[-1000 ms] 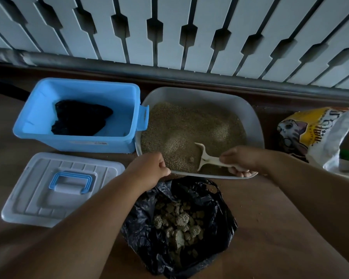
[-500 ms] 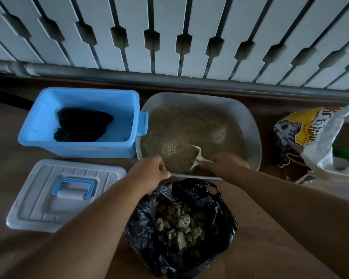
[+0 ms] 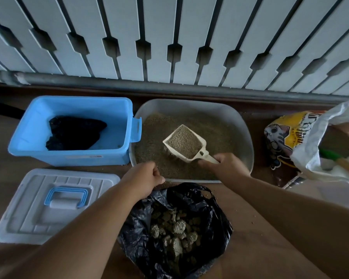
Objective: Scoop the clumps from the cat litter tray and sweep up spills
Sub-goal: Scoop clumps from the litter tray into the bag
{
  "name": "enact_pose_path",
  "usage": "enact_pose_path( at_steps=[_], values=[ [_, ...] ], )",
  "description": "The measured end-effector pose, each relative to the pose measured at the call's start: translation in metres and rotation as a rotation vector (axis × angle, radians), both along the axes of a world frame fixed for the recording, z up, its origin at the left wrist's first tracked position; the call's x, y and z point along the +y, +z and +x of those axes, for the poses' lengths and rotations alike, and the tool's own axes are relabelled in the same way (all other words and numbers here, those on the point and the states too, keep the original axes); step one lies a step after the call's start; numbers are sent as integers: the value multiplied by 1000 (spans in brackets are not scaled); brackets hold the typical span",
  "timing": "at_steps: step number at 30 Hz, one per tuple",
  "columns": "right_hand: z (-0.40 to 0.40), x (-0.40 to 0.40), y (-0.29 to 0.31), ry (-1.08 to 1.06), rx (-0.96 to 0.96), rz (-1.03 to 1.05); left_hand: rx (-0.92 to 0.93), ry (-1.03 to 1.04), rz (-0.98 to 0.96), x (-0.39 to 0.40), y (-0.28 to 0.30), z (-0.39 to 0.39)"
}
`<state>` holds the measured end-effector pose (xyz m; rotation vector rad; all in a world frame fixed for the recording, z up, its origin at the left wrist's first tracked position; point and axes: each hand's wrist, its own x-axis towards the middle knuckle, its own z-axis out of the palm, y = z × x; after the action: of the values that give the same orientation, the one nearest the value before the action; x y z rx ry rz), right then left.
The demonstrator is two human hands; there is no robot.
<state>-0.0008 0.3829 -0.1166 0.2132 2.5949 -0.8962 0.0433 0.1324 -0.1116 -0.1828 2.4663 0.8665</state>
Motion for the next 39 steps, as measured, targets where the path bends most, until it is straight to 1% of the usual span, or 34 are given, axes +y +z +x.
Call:
enact_pose_path(
  at_steps=[3,8,16,20,24,28,33,35,39],
  values=[
    [1,1,0,-13,-1,-26,-13,-1,1,0,0,0],
    [-3,0,9,1,52,-10,-27,18,24,-1,0,0],
    [0,5,16,71,102,92,-27,9,17,-1,-2,-1],
    [2,5,17,89,66,126,-33,19,16,-1,-2,0],
    [2,7,23,100,114,252,-22,21,12,0,-2,2],
    [-3,19,26,115,205,489,21,26,-16,4,-2,6],
    [-5,37,19,176,273,719,70,59,-40,6,-3,10],
    [-6,39,16,173,286,758,70,63,-39,6,-3,10],
    [-15,46,14,114,278,772,55,57,-29,4,-3,8]
  ],
)
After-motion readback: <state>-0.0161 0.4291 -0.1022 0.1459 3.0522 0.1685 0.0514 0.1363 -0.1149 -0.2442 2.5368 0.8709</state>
